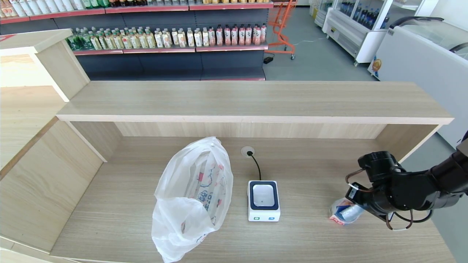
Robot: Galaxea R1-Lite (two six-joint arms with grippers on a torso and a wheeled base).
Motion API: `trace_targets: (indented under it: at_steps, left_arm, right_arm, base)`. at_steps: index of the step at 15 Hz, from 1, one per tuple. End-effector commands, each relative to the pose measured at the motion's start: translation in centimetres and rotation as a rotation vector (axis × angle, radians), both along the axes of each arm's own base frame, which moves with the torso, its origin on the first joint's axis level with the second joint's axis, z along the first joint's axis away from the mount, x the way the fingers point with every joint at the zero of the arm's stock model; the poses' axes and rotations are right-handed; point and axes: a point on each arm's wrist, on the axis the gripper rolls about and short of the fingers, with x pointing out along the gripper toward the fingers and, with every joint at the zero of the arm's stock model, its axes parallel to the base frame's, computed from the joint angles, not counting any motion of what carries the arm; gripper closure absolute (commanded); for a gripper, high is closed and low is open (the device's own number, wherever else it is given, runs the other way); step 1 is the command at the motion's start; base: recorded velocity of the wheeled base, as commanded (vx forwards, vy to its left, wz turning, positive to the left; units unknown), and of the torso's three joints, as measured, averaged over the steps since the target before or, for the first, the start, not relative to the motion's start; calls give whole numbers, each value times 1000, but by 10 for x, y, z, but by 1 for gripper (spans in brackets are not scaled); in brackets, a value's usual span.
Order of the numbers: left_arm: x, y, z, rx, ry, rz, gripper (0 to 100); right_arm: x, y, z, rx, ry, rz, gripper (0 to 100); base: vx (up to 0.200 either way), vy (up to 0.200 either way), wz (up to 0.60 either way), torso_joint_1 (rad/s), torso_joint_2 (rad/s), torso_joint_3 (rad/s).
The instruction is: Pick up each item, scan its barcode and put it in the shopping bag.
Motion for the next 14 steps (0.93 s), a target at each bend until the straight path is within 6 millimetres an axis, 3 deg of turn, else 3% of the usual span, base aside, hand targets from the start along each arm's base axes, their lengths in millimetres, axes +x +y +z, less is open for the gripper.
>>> trace_targets:
  at_steps: [1, 2, 3, 4, 5, 8, 11, 14]
  left_arm:
    - [0, 0, 0, 0, 0, 1, 0]
    - [0, 0, 0, 0, 1, 1, 0]
    - [0, 0, 0, 0, 0, 1, 0]
    - [0, 0, 0, 0, 1, -1, 0]
    - [0, 0, 0, 0, 1, -1, 0]
    - [0, 0, 0, 0, 0, -1, 0]
    - [0, 0, 0, 0, 0, 1, 0]
    - [0, 0, 0, 0, 1, -1, 0]
  right_arm:
    - [0, 2, -6, -49, 27, 28, 100]
    - [0, 2, -3, -61, 21, 38, 100]
    - [-4, 2, 25, -78, -61, 68, 100]
    - [-7, 2, 36, -73, -97, 84, 100]
    - [-21, 3, 75, -12, -208, 198, 100]
    - [-62, -1, 136, 140, -330, 408, 100]
    - [-90, -1, 167, 330, -414, 650, 100]
    - [-109, -9, 186, 404, -573, 1050, 100]
  base:
    - [0, 0, 0, 0, 0, 0]
    - [0, 0, 0, 0, 0, 0]
    - [0, 0, 0, 0, 0, 0]
    - [0, 0, 0, 0, 0, 0]
    - [0, 0, 0, 0, 0, 0]
    - [0, 0, 0, 0, 0, 0]
    - [0, 0, 0, 0, 0, 0]
    - [0, 0, 0, 0, 0, 0]
